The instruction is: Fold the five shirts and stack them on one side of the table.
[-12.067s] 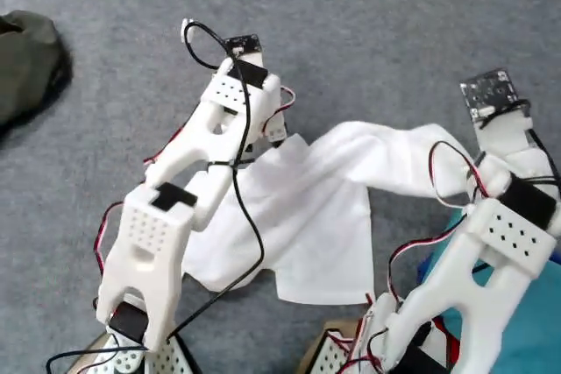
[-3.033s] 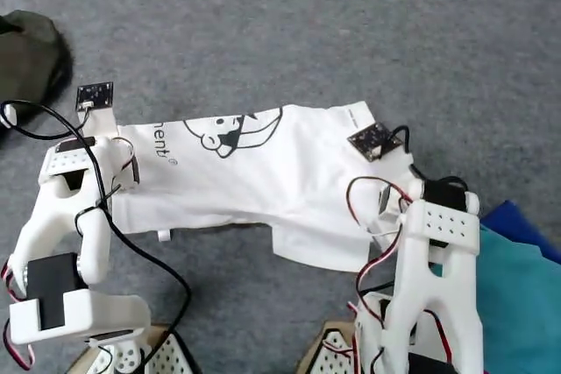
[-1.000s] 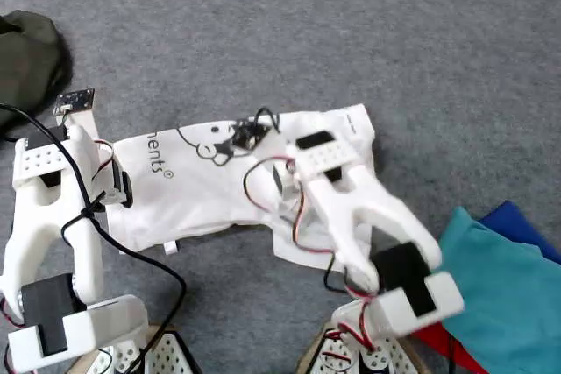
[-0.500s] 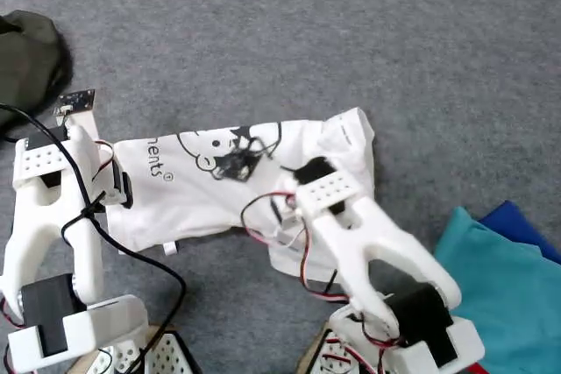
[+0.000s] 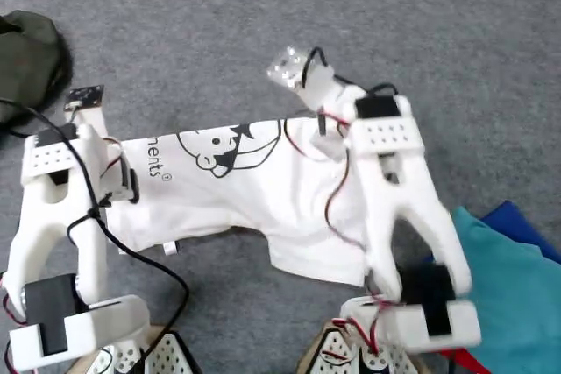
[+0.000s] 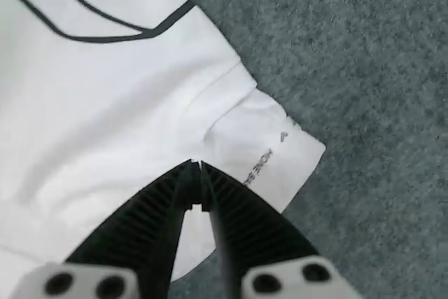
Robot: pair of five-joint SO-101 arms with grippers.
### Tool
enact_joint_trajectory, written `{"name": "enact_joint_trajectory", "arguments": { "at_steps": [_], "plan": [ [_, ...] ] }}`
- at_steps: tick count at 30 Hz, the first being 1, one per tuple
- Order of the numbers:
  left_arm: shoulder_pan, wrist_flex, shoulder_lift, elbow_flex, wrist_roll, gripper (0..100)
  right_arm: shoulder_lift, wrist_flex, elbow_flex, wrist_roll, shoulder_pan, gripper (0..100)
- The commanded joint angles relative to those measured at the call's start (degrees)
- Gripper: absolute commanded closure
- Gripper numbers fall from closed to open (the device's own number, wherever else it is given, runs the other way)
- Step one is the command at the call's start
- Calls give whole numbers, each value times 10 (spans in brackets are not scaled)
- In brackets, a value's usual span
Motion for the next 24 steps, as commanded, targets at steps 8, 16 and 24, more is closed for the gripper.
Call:
{"name": "enact_joint_trajectory", "arguments": {
  "at_steps": [8,16,24],
  "plan": [
    [45,-166,-15,21,171,847,280,-23,-230,2,11,994],
    [44,-206,-15,55,172,847,458,27,-458,5,51,994],
    [47,-215,13,70,149,847,633,160,-801,33,58,994]
  ]
}}
